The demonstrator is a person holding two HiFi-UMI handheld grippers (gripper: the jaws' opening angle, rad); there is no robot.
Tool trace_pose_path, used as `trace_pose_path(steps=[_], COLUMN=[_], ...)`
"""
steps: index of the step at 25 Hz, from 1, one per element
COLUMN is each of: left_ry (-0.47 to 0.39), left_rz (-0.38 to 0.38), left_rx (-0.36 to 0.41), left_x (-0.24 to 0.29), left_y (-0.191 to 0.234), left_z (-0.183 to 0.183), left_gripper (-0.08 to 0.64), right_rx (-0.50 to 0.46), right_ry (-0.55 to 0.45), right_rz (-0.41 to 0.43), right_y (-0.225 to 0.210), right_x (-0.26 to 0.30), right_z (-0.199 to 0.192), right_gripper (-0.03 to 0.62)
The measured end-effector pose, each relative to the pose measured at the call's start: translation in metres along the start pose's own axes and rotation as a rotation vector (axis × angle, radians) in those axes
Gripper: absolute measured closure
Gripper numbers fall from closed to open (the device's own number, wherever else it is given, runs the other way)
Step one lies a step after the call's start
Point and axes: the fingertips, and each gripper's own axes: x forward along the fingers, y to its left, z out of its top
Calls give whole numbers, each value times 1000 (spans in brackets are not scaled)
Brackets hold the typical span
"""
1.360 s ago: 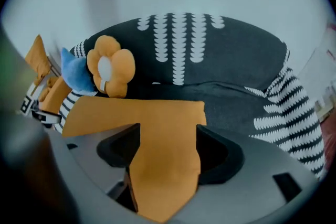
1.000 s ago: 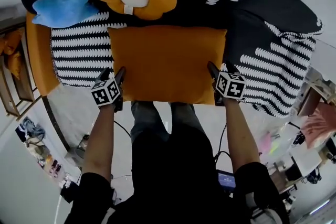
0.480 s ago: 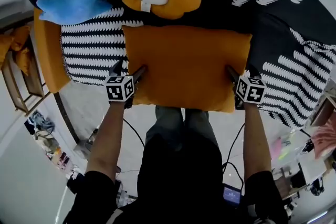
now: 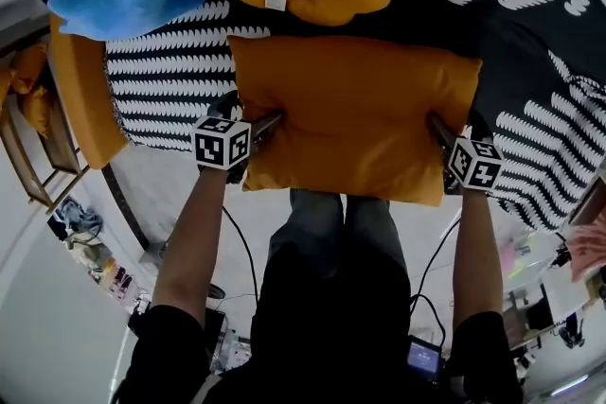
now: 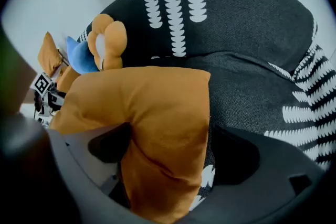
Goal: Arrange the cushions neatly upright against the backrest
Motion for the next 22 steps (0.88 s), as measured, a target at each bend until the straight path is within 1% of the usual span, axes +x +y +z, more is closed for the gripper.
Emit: trace_pose_path(steps=[3, 4, 7, 10, 13, 16, 19, 22], left_ry=[30, 30, -4, -57, -131, -190, -240, -282], left_rz=[-42, -55, -73, -68, -96, -113, -126, -140], left_rx=[-34, -46, -68, -87, -105, -66, -4, 52], left_x=[2, 2, 1, -6, -26, -57, -95, -139], left_y=[0, 1, 7, 1, -15, -29, -43, -60], left_z=[-2, -2, -1, -1, 2, 8, 17, 23], left_gripper=[54, 60, 167, 259, 320, 344, 351, 351], right_rx=[17, 23, 15, -14, -2, 45, 78, 75], right_ry=[44, 60, 83, 62, 13, -51, -132, -170], right_rz=[37, 55, 87, 39, -23, -25, -27, -57], right_y=[8, 14, 33, 46, 56, 70, 85, 99], right_x=[4, 7, 17, 13, -7, -34, -68, -103], right_z=[0, 1, 7, 7, 2, -4, -5, -4], right_gripper=[120, 142, 234, 315, 384, 418, 420, 420])
